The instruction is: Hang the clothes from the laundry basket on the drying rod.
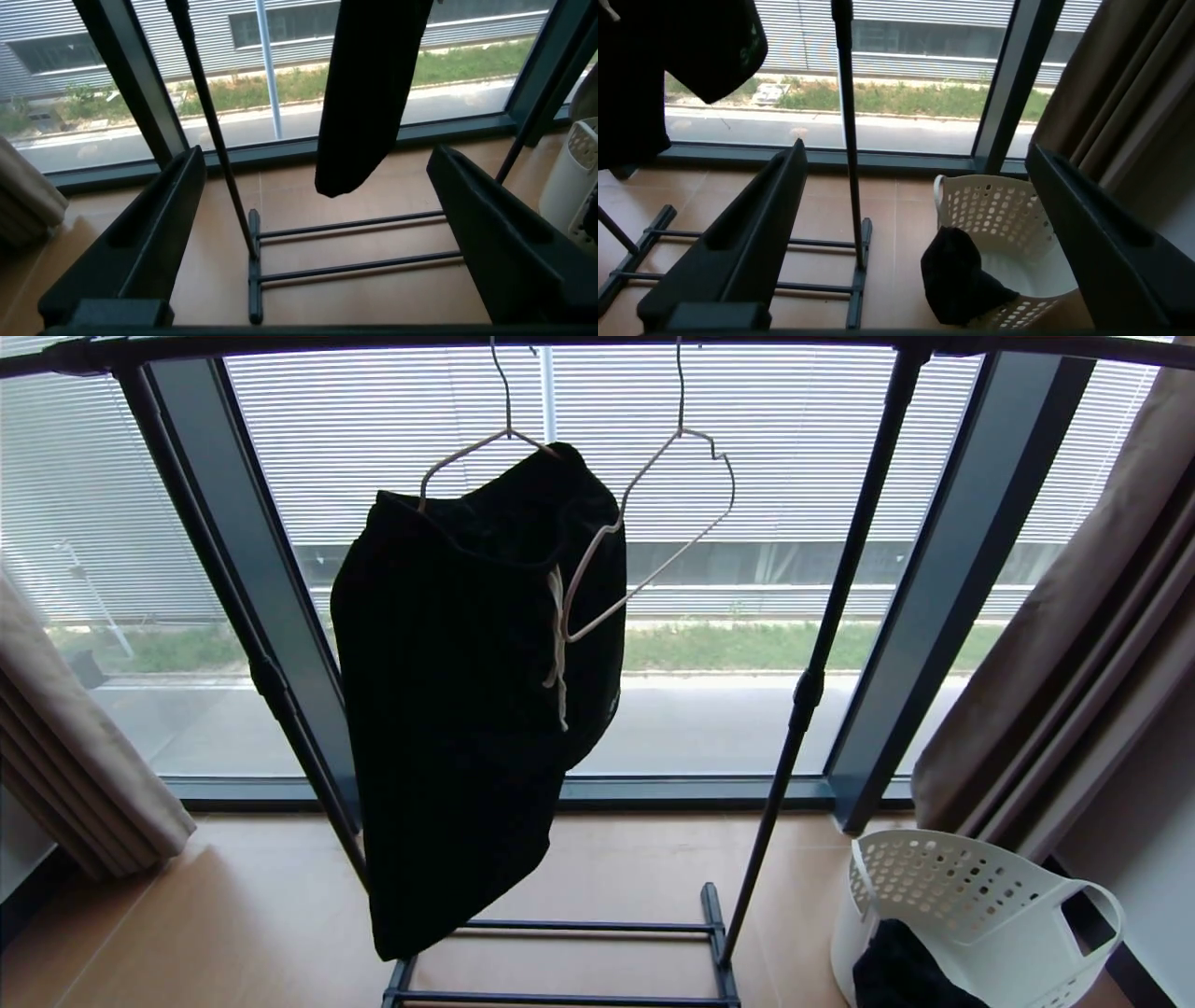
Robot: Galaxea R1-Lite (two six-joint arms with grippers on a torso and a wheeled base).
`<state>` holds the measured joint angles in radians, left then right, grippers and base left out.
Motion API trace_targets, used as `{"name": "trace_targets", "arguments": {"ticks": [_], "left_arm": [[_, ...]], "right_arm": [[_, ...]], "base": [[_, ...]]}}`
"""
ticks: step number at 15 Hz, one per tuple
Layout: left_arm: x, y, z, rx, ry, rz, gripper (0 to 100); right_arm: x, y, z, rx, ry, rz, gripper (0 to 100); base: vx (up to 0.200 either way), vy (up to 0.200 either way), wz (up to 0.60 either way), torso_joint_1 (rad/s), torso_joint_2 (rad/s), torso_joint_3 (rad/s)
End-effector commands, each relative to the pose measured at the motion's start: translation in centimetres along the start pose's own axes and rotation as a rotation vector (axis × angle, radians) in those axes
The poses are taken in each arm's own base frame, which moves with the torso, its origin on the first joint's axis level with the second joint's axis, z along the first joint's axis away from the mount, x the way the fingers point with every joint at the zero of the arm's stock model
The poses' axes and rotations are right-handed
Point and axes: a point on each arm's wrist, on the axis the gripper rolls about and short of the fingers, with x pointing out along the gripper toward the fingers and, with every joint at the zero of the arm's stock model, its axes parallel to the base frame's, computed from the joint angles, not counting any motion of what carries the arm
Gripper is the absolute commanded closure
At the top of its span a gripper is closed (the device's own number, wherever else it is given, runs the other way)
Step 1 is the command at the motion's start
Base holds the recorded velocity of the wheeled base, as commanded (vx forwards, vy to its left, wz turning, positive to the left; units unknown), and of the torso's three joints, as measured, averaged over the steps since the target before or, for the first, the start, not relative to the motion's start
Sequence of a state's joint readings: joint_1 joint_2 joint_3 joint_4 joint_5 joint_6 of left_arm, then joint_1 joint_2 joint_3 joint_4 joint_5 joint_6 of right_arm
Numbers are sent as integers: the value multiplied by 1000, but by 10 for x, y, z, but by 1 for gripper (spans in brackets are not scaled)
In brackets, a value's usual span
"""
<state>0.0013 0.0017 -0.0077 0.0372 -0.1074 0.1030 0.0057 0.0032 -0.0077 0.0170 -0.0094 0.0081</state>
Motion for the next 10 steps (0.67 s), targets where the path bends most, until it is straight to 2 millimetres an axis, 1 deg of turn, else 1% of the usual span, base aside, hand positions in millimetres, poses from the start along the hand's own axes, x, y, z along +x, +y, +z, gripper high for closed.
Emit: {"name": "trace_targets", "arguments": {"ticks": [1,3,6,10], "left_arm": [[0,0,0,0,-1,0,0],[0,0,0,0,-1,0,0],[0,0,0,0,-1,0,0],[0,0,0,0,-1,0,0]], "right_arm": [[0,0,0,0,1,1,0],[0,0,0,0,1,1,0],[0,0,0,0,1,1,0],[0,0,0,0,1,1,0]], "base": [[0,0,0,-105,471,359],[0,0,0,-71,354,283],[0,0,0,-16,78,63],[0,0,-600,-2,13,16]]}}
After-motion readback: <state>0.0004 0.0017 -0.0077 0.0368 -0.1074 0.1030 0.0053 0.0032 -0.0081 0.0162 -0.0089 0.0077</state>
